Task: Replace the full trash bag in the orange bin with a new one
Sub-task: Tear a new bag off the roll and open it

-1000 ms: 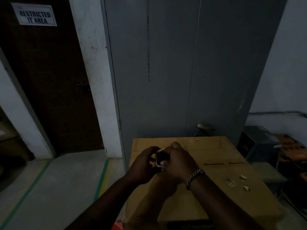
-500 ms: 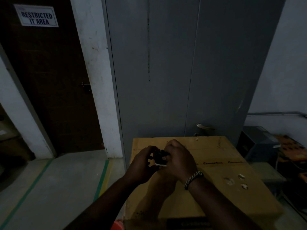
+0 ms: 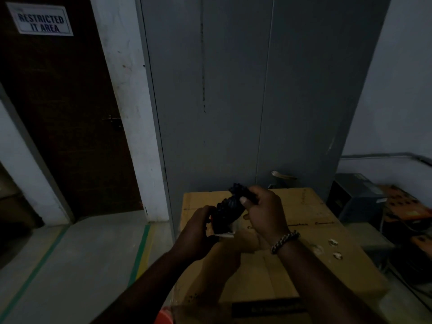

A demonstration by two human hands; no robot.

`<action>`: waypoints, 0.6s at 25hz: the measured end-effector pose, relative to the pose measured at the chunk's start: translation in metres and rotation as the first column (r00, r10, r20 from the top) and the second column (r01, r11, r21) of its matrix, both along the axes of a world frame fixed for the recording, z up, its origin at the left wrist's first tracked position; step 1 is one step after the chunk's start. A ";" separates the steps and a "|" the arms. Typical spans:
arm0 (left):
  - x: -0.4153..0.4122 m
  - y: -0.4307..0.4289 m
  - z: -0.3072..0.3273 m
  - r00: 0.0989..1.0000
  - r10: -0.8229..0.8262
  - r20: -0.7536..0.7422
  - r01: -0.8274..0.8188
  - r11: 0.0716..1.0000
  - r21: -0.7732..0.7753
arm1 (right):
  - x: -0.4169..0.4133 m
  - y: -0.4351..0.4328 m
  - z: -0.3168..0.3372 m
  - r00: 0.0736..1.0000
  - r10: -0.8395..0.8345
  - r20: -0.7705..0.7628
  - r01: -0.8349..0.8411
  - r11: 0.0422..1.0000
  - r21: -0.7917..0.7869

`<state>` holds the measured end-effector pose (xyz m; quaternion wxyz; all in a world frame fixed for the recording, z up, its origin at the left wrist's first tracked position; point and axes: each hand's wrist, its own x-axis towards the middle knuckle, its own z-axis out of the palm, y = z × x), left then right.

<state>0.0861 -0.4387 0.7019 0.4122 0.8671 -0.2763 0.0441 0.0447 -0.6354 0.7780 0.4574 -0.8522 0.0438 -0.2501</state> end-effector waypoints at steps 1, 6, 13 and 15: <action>-0.002 0.001 0.001 1.000 -0.013 -0.009 0.013 1.000 0.001 | 0.001 -0.003 -0.001 1.000 -0.012 0.007 0.012 1.000 0.026; -0.007 0.008 0.001 0.995 -0.100 -0.023 0.102 0.986 0.132 | -0.002 -0.006 -0.002 0.999 -0.031 0.027 0.028 0.994 0.109; -0.014 0.015 0.004 0.980 -0.153 -0.126 0.183 0.945 0.272 | 0.000 -0.002 -0.002 0.997 -0.075 0.034 0.068 0.980 0.185; -0.016 0.017 0.004 0.974 -0.163 -0.155 0.201 0.939 0.280 | 0.000 0.000 -0.004 0.998 -0.060 0.030 0.052 0.976 0.210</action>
